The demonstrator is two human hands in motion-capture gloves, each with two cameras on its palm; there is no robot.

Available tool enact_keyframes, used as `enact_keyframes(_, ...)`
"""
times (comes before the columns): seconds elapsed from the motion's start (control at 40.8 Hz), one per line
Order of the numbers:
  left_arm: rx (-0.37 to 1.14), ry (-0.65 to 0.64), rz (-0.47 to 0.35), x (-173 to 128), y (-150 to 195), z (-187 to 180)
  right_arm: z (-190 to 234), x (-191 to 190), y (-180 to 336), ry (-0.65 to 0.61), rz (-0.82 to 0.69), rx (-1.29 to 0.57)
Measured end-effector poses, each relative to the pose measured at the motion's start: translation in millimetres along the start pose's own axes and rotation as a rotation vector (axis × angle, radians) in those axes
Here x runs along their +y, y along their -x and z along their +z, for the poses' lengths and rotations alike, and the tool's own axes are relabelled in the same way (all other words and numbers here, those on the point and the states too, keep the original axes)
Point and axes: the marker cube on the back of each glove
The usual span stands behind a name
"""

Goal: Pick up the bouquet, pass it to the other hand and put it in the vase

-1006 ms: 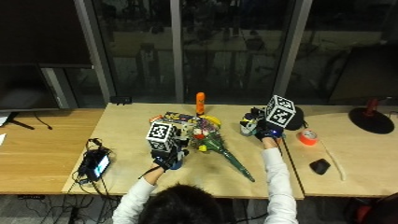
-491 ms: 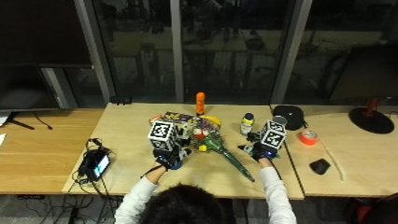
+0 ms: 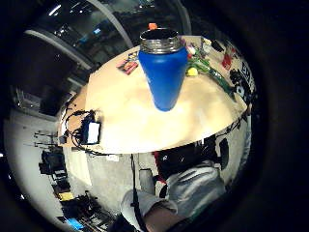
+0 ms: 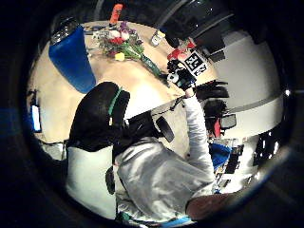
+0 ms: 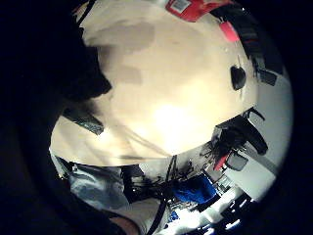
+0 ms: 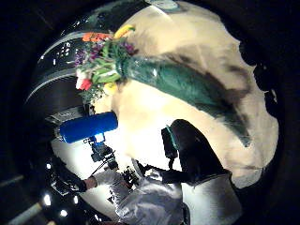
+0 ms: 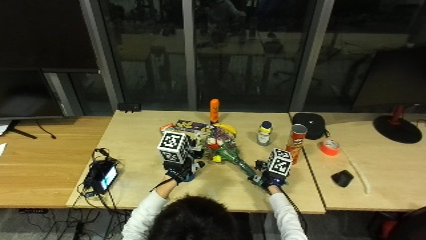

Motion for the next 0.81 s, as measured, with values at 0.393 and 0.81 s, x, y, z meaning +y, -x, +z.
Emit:
enact_keyframes(0.393,0.025,0.026,0.006,-1.0,1.7,4.1,42.1,0.0,7.9,0.060,-0.031,-0.041)
enact_keyframes(0.81,0.025,0.032,0.002,-4.6,2.4,-0.9,32.5,-11.0,12.3,-0.027,0.021,-0.044)
